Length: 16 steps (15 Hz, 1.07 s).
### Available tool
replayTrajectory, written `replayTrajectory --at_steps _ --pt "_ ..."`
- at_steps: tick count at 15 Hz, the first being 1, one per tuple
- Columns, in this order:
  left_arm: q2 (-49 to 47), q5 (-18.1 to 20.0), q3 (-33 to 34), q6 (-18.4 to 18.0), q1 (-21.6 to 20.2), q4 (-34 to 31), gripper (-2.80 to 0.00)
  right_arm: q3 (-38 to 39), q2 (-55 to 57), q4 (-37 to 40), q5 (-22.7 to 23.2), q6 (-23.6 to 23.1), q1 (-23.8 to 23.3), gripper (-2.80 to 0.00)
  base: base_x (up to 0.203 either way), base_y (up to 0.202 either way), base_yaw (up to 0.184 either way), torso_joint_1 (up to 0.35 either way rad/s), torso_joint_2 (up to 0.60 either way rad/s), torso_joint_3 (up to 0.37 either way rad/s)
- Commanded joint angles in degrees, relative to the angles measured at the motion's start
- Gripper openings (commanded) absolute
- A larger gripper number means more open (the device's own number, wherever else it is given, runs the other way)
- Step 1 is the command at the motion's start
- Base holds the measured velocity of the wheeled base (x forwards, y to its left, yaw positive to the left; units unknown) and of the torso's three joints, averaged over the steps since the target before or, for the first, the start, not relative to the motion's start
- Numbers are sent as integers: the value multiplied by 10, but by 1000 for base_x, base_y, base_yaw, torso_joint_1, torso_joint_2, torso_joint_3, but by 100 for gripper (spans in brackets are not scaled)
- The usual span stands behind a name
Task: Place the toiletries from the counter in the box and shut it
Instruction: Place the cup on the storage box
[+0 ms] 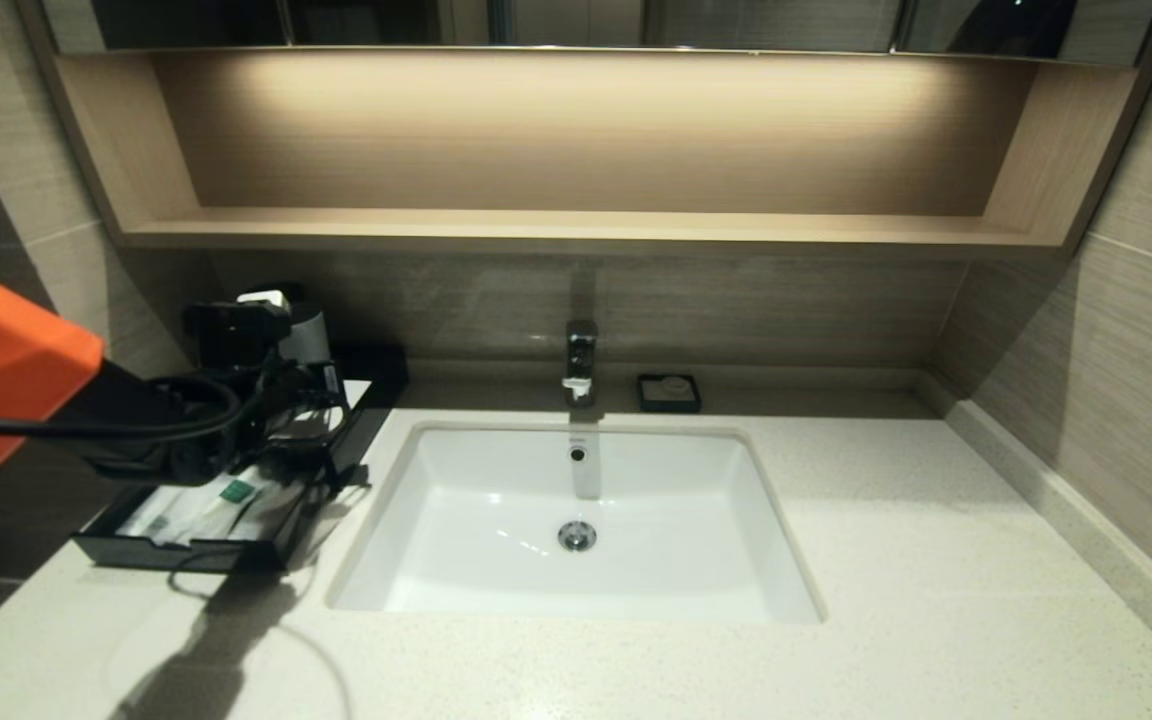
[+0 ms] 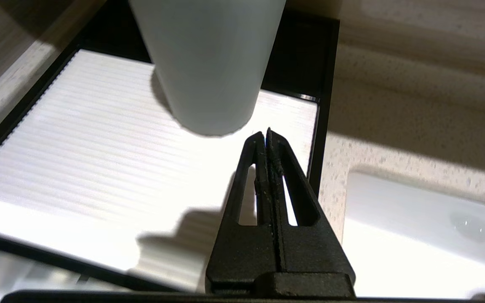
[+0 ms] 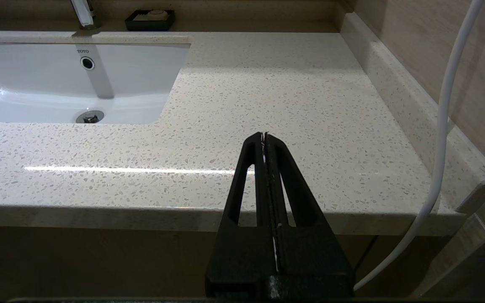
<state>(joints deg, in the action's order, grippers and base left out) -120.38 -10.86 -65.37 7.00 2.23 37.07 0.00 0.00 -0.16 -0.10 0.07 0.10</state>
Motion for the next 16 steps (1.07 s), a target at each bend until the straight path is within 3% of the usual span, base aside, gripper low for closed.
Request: replayTrajectory --at_steps 1,10,16 --pt "48 -3 43 -2 0 3 -280 1 0 0 0 0 0 -280 0 0 0 0 0 0" --pt "52 -7 62 -24 -60 3 -280 1 0 0 0 0 1 -280 0 0 0 0 0 0" --pt "32 -5 60 -25 -62 3 -280 1 0 0 0 0 0 -280 0 0 0 0 0 0"
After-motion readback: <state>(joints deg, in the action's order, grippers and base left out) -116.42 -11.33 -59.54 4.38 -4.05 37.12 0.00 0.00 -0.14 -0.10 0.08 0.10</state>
